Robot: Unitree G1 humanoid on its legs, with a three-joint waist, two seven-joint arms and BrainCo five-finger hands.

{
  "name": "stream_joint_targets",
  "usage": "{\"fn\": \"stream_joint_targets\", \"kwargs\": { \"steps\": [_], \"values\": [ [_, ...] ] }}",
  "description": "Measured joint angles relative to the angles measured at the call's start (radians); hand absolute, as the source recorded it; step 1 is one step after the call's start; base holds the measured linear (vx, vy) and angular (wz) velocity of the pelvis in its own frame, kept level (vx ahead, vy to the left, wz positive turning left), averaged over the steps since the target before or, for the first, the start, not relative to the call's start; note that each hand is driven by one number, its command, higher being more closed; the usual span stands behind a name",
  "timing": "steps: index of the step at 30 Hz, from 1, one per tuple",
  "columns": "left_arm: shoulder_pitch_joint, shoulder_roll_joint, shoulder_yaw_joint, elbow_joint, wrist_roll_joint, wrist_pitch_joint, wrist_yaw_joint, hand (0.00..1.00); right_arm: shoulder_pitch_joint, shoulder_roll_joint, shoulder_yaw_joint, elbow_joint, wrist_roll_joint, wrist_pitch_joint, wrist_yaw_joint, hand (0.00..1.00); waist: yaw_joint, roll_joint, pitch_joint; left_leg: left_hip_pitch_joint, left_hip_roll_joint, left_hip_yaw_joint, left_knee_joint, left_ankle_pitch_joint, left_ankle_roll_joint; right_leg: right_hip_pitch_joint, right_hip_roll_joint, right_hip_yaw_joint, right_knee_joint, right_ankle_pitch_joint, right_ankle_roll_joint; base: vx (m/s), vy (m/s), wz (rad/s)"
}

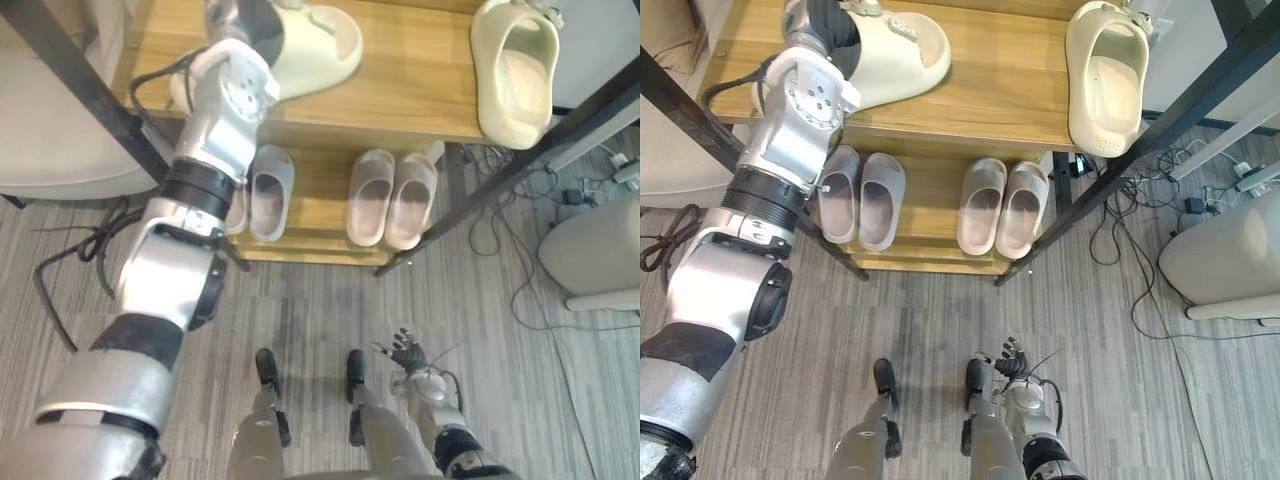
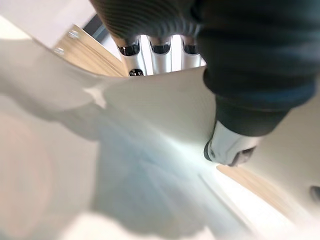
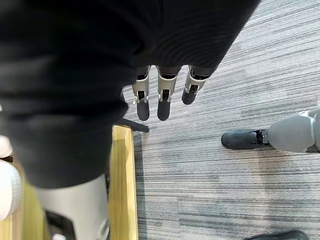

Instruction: Organize the slippers on the shoe rack

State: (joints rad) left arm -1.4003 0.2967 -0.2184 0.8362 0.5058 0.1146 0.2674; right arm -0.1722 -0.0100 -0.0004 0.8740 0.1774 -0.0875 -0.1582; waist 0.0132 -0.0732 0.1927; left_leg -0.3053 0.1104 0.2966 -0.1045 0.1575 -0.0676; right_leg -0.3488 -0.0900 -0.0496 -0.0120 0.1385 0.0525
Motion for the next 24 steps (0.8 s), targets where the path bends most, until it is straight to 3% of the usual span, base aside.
{"fn": "stream_joint_targets", "kwargs": {
  "steps": [6, 12, 24],
  "values": [
    [0.028, -0.081, -0.002, 0.000, -0.039, -0.001, -0.008, 1.00, 0.017, 0.009, 0.000, -0.001, 0.000, 0.009, 0.002, 0.00, 0.000, 0.003, -0.001, 0.049, -0.002, 0.009, 0.000, 0.001, 0.003, 0.035, -0.002, 0.005, 0.018, -0.019, 0.003, 0.07, 0.036, -0.02],
    [0.041, -0.086, -0.007, 0.001, -0.069, -0.001, -0.005, 1.00, 0.002, 0.008, -0.008, -0.001, 0.000, 0.009, 0.002, 0.00, 0.000, 0.032, -0.001, 0.059, -0.004, 0.032, 0.000, -0.003, 0.002, 0.030, -0.002, 0.028, 0.024, -0.022, 0.006, 0.03, 0.042, -0.10],
    [0.041, -0.116, 0.039, 0.002, -0.118, -0.004, 0.016, 1.00, -0.006, -0.001, -0.040, -0.002, -0.001, 0.019, -0.011, 0.00, -0.011, 0.065, -0.014, 0.057, -0.010, 0.093, 0.001, -0.011, 0.004, -0.007, -0.001, 0.086, 0.023, -0.013, 0.017, 0.03, 0.053, -0.14]
  ]
}}
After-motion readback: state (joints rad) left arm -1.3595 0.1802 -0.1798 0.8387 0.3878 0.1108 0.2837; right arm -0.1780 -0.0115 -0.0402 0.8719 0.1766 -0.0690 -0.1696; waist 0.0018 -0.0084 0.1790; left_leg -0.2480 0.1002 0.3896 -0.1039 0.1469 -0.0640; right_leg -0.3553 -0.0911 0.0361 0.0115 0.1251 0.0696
